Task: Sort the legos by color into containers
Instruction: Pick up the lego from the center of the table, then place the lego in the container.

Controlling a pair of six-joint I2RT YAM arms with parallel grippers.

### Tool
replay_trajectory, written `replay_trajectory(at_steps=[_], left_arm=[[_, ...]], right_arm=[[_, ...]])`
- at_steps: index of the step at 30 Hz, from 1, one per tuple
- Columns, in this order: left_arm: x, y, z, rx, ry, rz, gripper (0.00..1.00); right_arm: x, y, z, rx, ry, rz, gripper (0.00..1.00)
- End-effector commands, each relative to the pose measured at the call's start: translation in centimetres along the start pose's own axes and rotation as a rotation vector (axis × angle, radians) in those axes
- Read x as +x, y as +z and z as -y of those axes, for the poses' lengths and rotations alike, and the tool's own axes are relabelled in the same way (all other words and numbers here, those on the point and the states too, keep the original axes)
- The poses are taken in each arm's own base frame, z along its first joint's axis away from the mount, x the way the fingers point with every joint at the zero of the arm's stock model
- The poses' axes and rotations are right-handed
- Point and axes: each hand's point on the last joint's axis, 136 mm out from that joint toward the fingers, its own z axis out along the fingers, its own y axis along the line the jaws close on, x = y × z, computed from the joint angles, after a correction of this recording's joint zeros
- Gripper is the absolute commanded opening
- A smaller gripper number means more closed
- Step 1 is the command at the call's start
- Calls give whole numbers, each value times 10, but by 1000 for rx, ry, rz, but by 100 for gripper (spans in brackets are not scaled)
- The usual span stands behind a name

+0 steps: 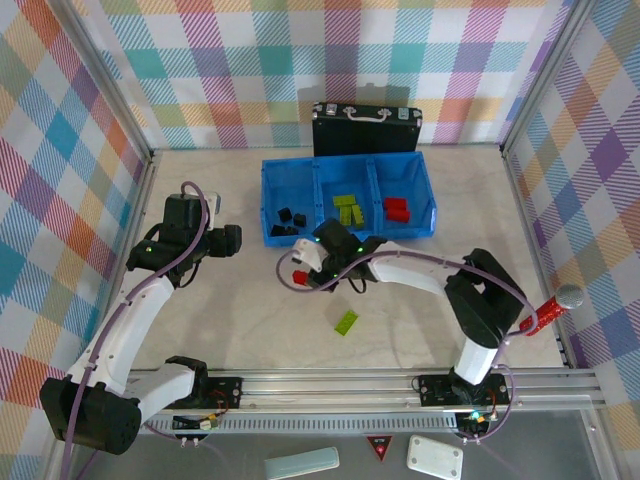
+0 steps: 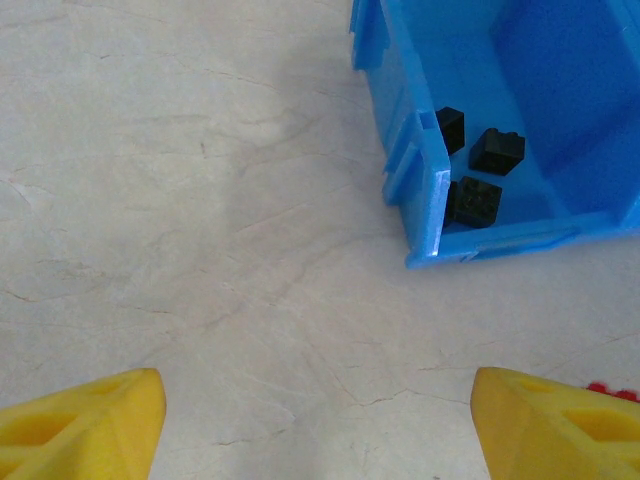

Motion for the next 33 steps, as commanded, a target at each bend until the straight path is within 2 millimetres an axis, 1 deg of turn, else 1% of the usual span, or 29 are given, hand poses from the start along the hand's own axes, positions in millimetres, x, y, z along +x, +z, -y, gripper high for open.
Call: replay_trajectory(at_steps=[1, 5, 10, 15, 18, 21, 24, 26, 30, 33], left_arm=[[-7, -2, -4, -5, -22, 18, 80], [-7, -1, -4, -4, -24, 15, 80], [-6, 0, -4, -5, -23, 11, 80], [-5, 2, -4, -5, -24, 5, 80], [-5, 2, -4, -6, -23, 4, 80], [-5, 2, -4, -6, -23, 5, 80], [-5, 3, -4, -9, -23, 2, 80], [-4, 3, -5, -10, -23, 0, 80], [-4, 4, -5, -13, -23, 0, 80], [-4, 5, -5, -16, -23, -4, 80]], right_arm=[[14, -22, 17, 60, 195, -11, 16], [27, -45, 35, 93, 330, 15, 16], [40, -81, 62, 164, 462, 55, 15], [47, -122, 90, 227, 548, 132, 15], [52, -141, 109, 268, 587, 161, 15], [55, -156, 131, 305, 630, 180, 15], [58, -165, 153, 340, 665, 183, 14], [59, -167, 168, 353, 685, 182, 14], [64, -164, 196, 356, 733, 170, 12], [62, -159, 214, 343, 748, 175, 12]])
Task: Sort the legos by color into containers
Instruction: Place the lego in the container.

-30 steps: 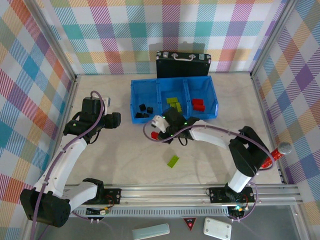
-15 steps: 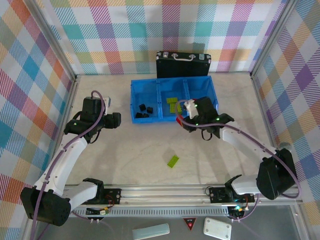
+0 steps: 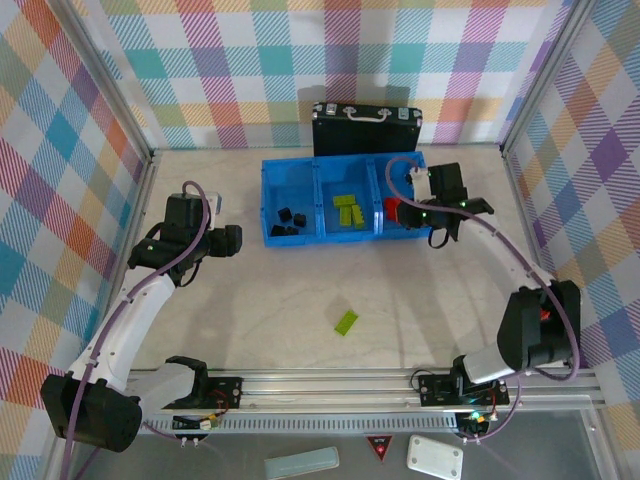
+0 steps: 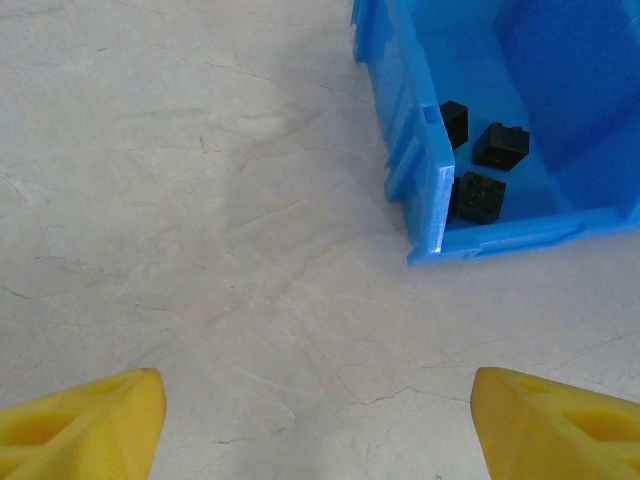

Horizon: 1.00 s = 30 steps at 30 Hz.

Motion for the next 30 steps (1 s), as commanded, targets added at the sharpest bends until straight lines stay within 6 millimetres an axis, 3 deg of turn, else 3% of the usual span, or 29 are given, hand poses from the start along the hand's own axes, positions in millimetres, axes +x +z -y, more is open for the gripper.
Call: replay_trajectory(at_steps=[1, 9, 15, 23, 30], left_arm=[[-6, 1, -5, -13, -23, 11, 80], [-4, 6, -4, -7, -24, -7, 80], [-3, 9, -5, -15, -22, -18, 80], [-1, 12, -7, -28, -17, -26, 80], [0, 14, -7, -29, -16, -35, 80]], right_arm=[[-14, 10, 2, -43, 3, -4, 12], [-44, 52, 14, -89, 30, -23, 10], [-54, 91, 17, -122, 79, -47, 10], [-42, 137, 30, -106, 156, -110, 10], [-31, 150, 31, -116, 198, -128, 17]])
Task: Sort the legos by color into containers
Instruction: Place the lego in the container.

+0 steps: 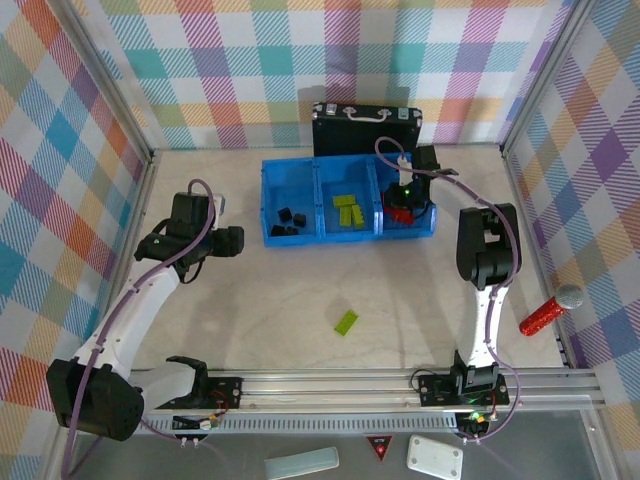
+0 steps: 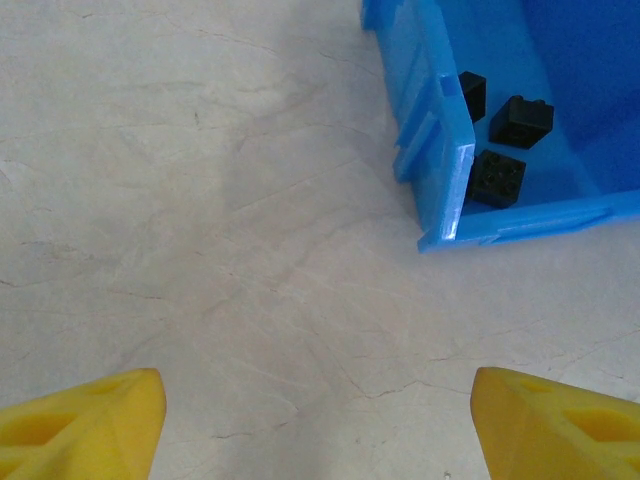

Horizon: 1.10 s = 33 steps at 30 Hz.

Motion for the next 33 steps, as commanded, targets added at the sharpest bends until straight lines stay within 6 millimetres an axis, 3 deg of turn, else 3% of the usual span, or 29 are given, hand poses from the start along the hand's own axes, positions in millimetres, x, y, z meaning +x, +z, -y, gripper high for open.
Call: replay_trajectory(at_steps=[1, 5, 11, 15, 20, 26, 33], left_arm=[[-9, -3, -6, -18, -22, 24, 80], [-8, -2, -7, -19, -21, 22, 80], [-8, -3, -7, -19, -21, 23, 80], [-9, -4, -6, -15, -21, 30, 80], [-10, -6, -5, -11, -22, 33, 80], [-10, -8, -3, 1, -20, 38, 80], [-12, -11, -4, 2, -20, 49, 80]], right_arm=[[-10, -1, -10, -51, 19, 32, 19], [-10, -7, -11, -41, 24, 34, 28], [-18, -29, -23, -43, 10, 68, 31], [-17, -41, -32, -33, -16, 74, 38], [-13, -56, -41, -19, -41, 79, 40], [-2, -79, -56, -18, -59, 92, 40], [25, -98, -75, -7, -118, 63, 41]])
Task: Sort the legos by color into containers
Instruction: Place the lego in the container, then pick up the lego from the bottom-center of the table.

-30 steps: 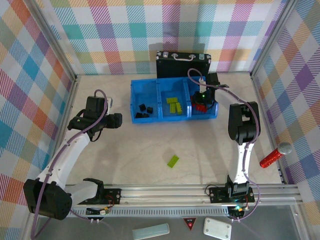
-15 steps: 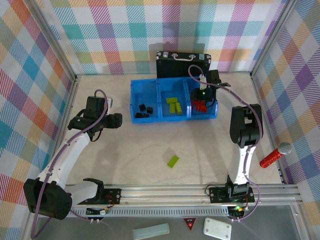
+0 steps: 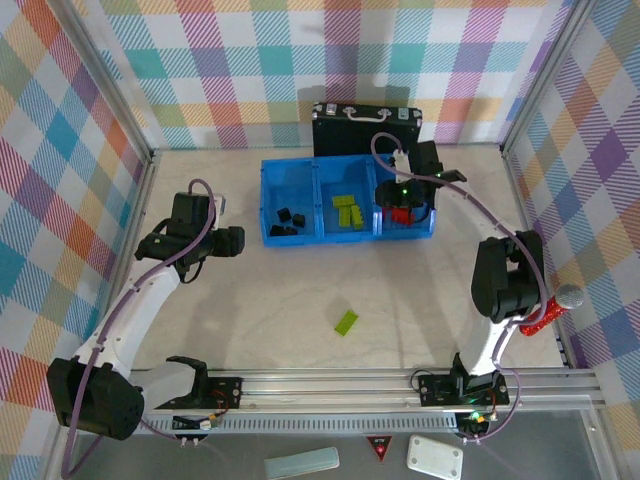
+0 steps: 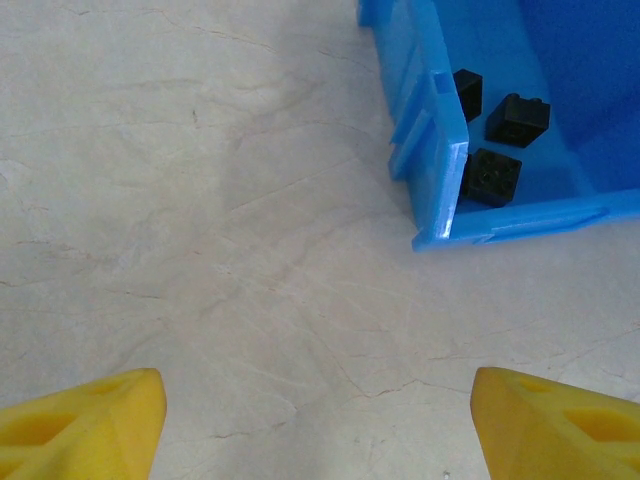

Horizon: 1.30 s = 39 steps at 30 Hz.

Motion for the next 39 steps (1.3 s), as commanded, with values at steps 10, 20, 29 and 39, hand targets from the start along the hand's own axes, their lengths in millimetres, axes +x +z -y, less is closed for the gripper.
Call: replay_trajectory(at_steps=[10, 20, 29, 39], left_arm=[[-13, -13, -2, 13, -20, 53, 80], [-14, -14, -2, 12, -20, 60, 80], [-13, -14, -2, 14, -21, 57, 80], [-11, -12, -3, 8, -21, 51, 80]], right_arm=[[72, -34, -47, 28, -215, -155, 42], [141, -57, -75, 31, -300, -277, 44], [207, -64, -96, 56, -404, -416, 57], [251, -52, -106, 130, -632, -619, 77]])
